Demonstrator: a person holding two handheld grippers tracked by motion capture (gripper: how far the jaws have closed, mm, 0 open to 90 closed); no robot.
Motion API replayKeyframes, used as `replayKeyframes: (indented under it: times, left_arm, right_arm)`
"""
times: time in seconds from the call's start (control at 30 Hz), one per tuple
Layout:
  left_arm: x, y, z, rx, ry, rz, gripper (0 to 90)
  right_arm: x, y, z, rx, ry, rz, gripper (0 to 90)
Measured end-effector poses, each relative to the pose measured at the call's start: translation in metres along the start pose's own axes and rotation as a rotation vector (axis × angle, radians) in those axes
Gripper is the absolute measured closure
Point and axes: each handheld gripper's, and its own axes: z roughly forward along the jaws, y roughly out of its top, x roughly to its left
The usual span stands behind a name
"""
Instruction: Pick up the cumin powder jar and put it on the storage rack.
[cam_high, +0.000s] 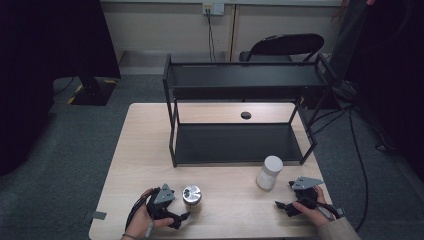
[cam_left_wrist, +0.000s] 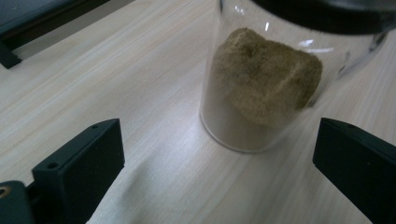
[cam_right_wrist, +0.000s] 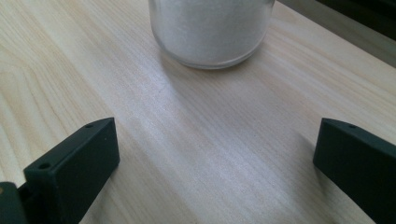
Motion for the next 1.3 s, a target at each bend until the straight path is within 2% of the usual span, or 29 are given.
replayKeyframes:
  times: [0.27, 0.5, 0.77, 1.13, 1.3]
  left_arm:
    - [0.000, 0.002, 0.005, -0.019, -0.021, 0.013, 1.1]
    - [-0.001, 0.006, 0.013, -0.042, -0.040, 0.008, 1.0]
    - [-0.001, 0.010, 0.023, -0.040, -0.053, -0.002, 1.3]
    - [0.001, 0.014, 0.030, -0.041, -0.085, 0.012, 18.7]
    - [-0.002, 0.015, 0.031, -0.039, -0.076, 0.032, 24.2]
  right_arm:
    - [0.000, 0.000, 0.000, 0.000, 0.000, 0.000, 0.0]
    - [0.000, 0.000, 0.000, 0.000, 0.000, 0.000, 0.0]
    - [0.000, 0.000, 0.000, 0.000, 0.000, 0.000, 0.0]
    - [0.000, 0.000, 0.000, 0.000, 0.000, 0.000, 0.0]
    - [0.000, 0.000, 0.000, 0.000, 0.000, 0.000, 0.0]
